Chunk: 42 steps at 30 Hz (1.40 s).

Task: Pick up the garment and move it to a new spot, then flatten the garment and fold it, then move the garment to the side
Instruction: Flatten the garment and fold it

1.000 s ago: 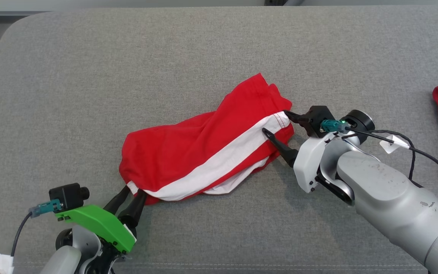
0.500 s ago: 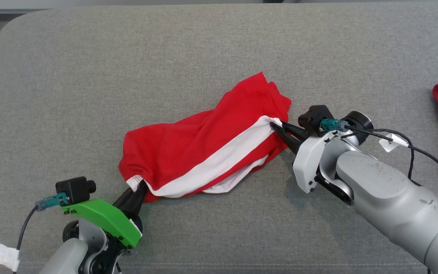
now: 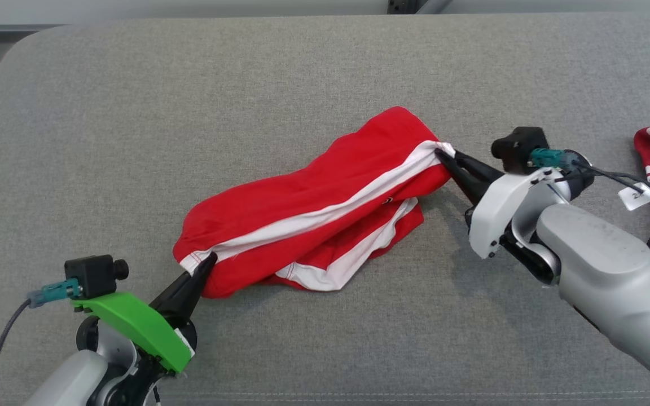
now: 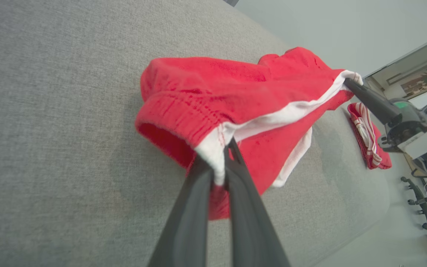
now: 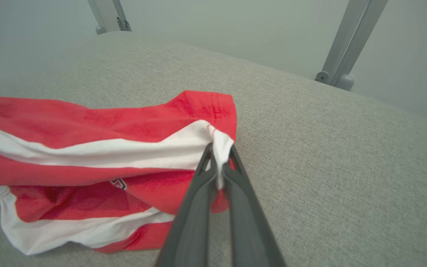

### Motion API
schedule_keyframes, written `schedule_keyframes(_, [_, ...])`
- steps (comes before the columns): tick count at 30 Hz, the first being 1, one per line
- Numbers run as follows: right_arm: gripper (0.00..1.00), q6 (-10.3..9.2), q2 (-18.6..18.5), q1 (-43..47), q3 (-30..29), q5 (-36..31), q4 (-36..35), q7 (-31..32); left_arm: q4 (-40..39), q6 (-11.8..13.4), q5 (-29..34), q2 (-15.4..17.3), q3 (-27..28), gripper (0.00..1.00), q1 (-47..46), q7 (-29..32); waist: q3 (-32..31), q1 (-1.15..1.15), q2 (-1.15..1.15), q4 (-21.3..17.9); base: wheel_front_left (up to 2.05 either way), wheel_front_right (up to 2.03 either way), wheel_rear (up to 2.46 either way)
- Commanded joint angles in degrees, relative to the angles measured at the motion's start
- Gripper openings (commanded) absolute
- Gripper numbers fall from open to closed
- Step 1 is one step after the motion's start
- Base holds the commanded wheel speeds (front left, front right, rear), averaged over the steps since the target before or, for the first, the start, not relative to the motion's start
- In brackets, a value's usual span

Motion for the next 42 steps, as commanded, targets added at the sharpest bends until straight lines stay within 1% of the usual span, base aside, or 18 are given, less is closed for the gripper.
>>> schedule_keyframes(1, [0.0,-0.11,-1.59,0.13,-1.3,2.09,-1.51,-0.58,-3.28,0.0,-1.7,2.41,-0.36,0.0,0.98,0.45,-1.09,0.0,0.62,-0.21,0.0,0.0,0.0])
schedule_keyframes(4, [0.0,-0.11,-4.32,1.57,-3.48,5.74,-5.84,-0.62,-10.93,-0.01,-3.67,6.5,-0.87,0.0,2.15,1.31,-2.5,0.0,0.62,-0.64,0.0,0.0,0.0])
schedule_keyframes(8, [0.0,-0.11,-8.68,3.9,-7.01,10.26,-13.6,-0.71,-21.59,0.0,-6.31,11.34,-1.1,0.0,3.28,2.48,-4.63,0.0,0.62,-1.76,0.0,0.0,0.0])
schedule_keyframes(13, [0.0,-0.11,-15.18,7.54,-14.69,13.7,-24.51,-1.23,-34.01,0.0,-8.95,15.82,-0.18,0.0,1.71,4.18,-5.72,0.0,0.62,-3.25,0.0,0.0,0.0])
schedule_keyframes(14, [0.0,-0.11,-16.47,8.61,-16.68,14.33,-26.87,-1.36,-35.99,0.0,-9.43,16.29,0.07,0.0,0.87,4.68,-5.75,0.0,0.62,-3.37,0.0,0.0,0.0])
schedule_keyframes(15, [0.0,-0.11,-19.22,11.02,-20.93,15.08,-31.67,-1.47,-39.13,0.0,-10.68,17.03,0.87,0.0,-1.0,5.62,-5.51,0.0,0.62,-3.41,0.0,0.0,0.0])
schedule_keyframes(18, [0.0,-0.11,-22.93,15.1,-27.91,15.99,-37.79,-1.23,-41.03,0.0,-12.14,17.1,2.52,0.0,-5.27,6.97,-4.86,0.0,0.62,-3.18,0.0,0.0,0.0])
schedule_keyframes(19, [0.0,-0.11,-23.91,16.25,-30.54,16.22,-39.79,-0.76,-40.99,0.01,-12.17,17.07,3.45,0.0,-7.07,7.39,-4.35,0.0,0.62,-3.27,0.0,0.0,0.0])
schedule_keyframes(22, [0.0,-0.13,-24.66,18.6,-37.22,15.55,-43.37,1.02,-39.17,0.61,-11.81,16.99,5.66,0.0,-12.28,8.22,-3.21,0.0,0.62,-4.22,0.0,0.0,0.0])
schedule_keyframes(25, [0.0,-0.18,-22.7,17.53,-42.7,12.85,-44.66,4.34,-36.09,1.56,-11.88,16.52,7.33,0.0,-18.06,9.87,-1.32,0.0,0.62,-5.51,0.0,0.0,0.0])
schedule_keyframes(27, [0.0,-0.18,-19.9,14.86,-45.45,11.42,-44.73,7.26,-33.31,2.27,-10.97,16.35,8.03,0.0,-22.35,11.29,0.7,0.0,0.62,-6.29,0.0,0.0,0.0])
schedule_keyframes(28, [0.0,-0.18,-19.9,14.86,-45.45,11.42,-44.73,7.26,-33.31,2.27,-10.97,16.35,8.03,0.0,-22.35,11.29,0.7,0.0,0.62,-6.29,0.0,0.0,0.0])
schedule_keyframes(29, [0.0,-0.18,-18.83,13.17,-46.6,9.61,-44.2,8.78,-31.51,2.61,-10.9,15.72,8.3,0.0,-24.68,11.86,1.73,0.0,0.62,-6.62,0.0,0.0,0.0])
schedule_keyframes(33, [0.0,-0.15,-11.08,4.05,-48.78,4.38,-40.27,15.05,-23.82,3.26,-9.85,13.25,8.05,0.0,-34.35,14.67,6.09,0.0,0.62,-8.04,0.0,0.0,0.0])
schedule_keyframes(35, [0.0,-0.14,-7.04,-1.65,-49.5,1.09,-37.07,17.56,-19.21,3.46,-7.52,12.29,7.27,0.0,-39.43,16.05,8.86,0.0,0.62,-8.54,0.0,0.0,0.0])
schedule_keyframes(37, [0.0,-0.15,-3.06,-7.39,-50.65,-2.67,-32.94,18.71,-14.03,3.57,-5.21,10.92,6.66,0.0,-44.61,16.56,11.45,0.0,0.62,-8.92,0.0,0.0,0.0])
schedule_keyframes(40, [0.0,-0.17,3.7,-16.77,-53.95,-9.22,-25.23,16.88,-5.65,3.56,-0.36,9.09,6.37,0.0,-52.78,15.07,14.73,0.0,0.62,-9.65,0.0,0.0,0.0])
schedule_keyframes(42, [0.0,-0.18,8.47,-23.38,-57.16,-13.87,-19.74,13.56,-0.15,3.15,4.46,8.15,5.97,0.0,-58.46,12.26,16.73,0.0,0.62,-10.26,0.0,0.0,0.0])
